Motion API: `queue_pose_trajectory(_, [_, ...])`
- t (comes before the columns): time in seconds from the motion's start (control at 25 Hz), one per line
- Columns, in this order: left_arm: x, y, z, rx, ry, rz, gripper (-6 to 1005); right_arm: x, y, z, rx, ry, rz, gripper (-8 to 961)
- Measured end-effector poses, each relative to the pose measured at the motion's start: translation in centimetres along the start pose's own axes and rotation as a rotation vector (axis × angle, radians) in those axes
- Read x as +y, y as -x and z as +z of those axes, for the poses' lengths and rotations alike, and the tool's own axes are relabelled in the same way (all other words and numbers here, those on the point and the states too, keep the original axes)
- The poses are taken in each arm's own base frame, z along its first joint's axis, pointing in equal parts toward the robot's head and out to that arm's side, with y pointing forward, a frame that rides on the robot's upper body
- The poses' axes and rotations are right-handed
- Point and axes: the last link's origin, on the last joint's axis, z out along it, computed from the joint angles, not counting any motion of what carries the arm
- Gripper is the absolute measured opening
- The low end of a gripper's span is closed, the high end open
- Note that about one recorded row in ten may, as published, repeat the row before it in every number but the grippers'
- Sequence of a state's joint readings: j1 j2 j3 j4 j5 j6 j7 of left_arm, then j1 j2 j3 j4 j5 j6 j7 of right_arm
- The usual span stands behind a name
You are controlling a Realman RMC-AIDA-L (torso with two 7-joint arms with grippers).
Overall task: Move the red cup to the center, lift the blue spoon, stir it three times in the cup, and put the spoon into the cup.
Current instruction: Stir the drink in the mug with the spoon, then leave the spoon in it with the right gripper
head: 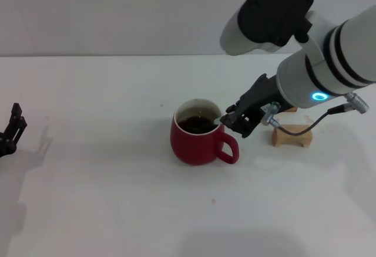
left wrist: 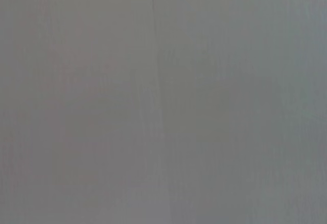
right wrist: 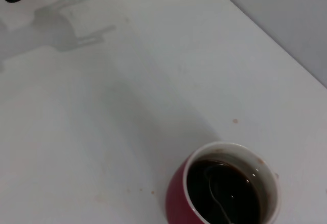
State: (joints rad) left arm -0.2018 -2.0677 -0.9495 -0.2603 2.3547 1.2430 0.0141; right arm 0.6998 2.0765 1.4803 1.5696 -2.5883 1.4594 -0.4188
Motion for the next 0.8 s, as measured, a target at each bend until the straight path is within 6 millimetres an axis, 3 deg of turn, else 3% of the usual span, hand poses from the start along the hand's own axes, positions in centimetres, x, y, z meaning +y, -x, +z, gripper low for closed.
queue_pose_trajectory(0.36, [0.0,-0.1,0.1,0.008,-0.003,-0.001,852,0.4,0.9,0.5,-0.007,0.005,-0.031,201])
queue_pose_trajectory(0.8, [0.0,-0.2,0.1,0.010,-0.003,-0.007,851,-0.8,0.9,1.2,-0.011,-0.010,-0.011,204])
